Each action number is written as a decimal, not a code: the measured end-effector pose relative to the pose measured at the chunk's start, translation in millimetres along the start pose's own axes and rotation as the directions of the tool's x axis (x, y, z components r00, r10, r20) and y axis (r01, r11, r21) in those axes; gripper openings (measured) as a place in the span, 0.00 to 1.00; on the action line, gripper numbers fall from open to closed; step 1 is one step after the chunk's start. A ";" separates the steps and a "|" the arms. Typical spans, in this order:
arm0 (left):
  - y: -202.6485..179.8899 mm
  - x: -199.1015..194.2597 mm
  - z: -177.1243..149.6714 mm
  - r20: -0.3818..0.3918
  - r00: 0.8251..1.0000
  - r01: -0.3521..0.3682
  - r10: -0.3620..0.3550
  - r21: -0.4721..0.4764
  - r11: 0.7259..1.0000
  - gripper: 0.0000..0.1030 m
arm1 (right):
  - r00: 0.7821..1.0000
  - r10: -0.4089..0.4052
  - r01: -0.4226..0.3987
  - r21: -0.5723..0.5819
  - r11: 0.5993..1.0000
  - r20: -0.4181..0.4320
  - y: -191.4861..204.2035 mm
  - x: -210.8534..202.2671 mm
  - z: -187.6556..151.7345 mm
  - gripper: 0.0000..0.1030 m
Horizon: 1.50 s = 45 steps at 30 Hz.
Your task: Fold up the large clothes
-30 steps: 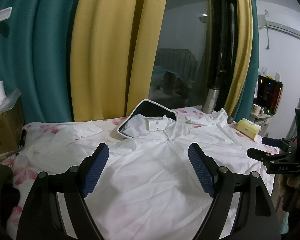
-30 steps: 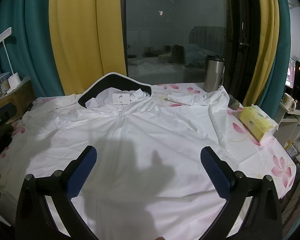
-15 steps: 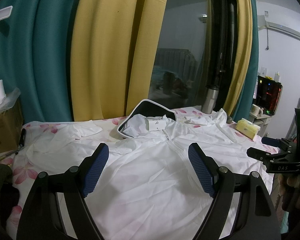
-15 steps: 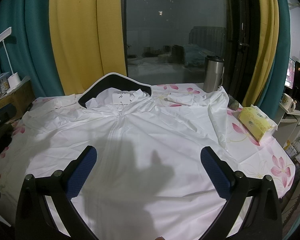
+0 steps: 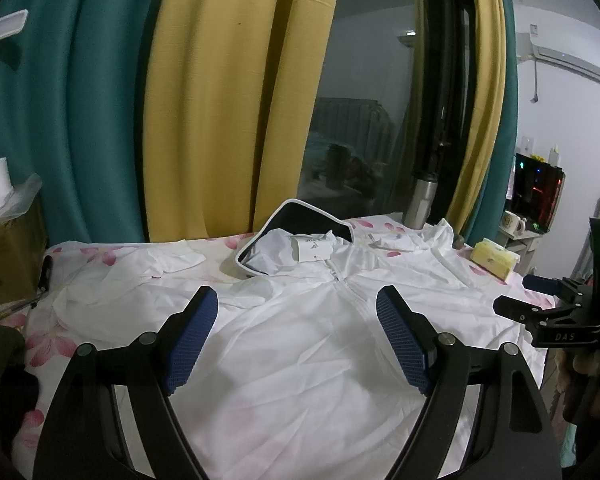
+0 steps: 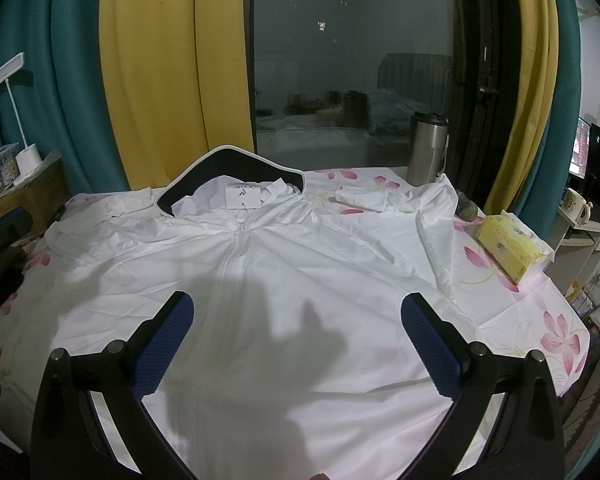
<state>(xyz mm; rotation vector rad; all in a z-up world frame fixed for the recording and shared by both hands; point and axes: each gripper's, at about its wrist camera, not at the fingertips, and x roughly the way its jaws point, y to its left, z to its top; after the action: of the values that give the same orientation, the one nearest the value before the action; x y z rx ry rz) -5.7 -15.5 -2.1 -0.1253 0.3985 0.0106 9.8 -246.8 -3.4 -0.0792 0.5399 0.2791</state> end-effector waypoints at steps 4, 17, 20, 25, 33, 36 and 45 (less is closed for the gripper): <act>0.0 -0.1 0.0 0.000 1.000 0.000 0.000 -0.001 1.000 0.82 | 1.000 0.000 0.000 0.000 1.000 0.000 0.0 -0.2 0.2 0.99; -3.3 -0.3 0.3 -0.008 1.000 0.015 -0.015 0.009 1.000 0.82 | 1.000 0.002 -0.002 0.000 1.000 -0.001 -2.0 1.9 0.6 0.99; -2.4 3.3 1.7 -0.014 1.000 0.026 -0.026 0.003 1.000 0.82 | 1.000 0.020 -0.020 0.000 1.000 -0.001 -9.6 5.8 1.8 0.99; -0.3 20.7 5.1 -0.051 0.998 0.039 -0.040 -0.017 0.999 0.82 | 0.999 0.029 -0.029 -0.012 0.999 -0.019 -27.8 20.1 6.5 0.99; -0.5 61.6 13.0 -0.113 0.992 0.062 -0.064 -0.021 0.998 0.82 | 0.996 0.058 -0.063 -0.077 0.995 -0.064 -50.3 50.8 22.1 0.93; 2.6 77.4 16.2 -0.125 0.989 0.070 -0.074 -0.034 0.997 0.82 | 0.995 0.067 -0.074 -0.094 0.993 -0.075 -58.5 61.7 31.6 0.87; 17.6 127.3 21.0 -0.175 0.984 0.020 -0.031 -0.067 0.998 0.82 | 0.988 0.090 -0.110 -0.164 0.980 -0.128 -76.8 109.1 58.2 0.70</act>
<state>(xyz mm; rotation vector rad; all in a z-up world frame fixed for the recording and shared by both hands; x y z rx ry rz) 119.2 2.8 -34.3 -0.1964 0.5731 -0.0127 149.9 -285.6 -9.9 -0.2363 0.6397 0.4209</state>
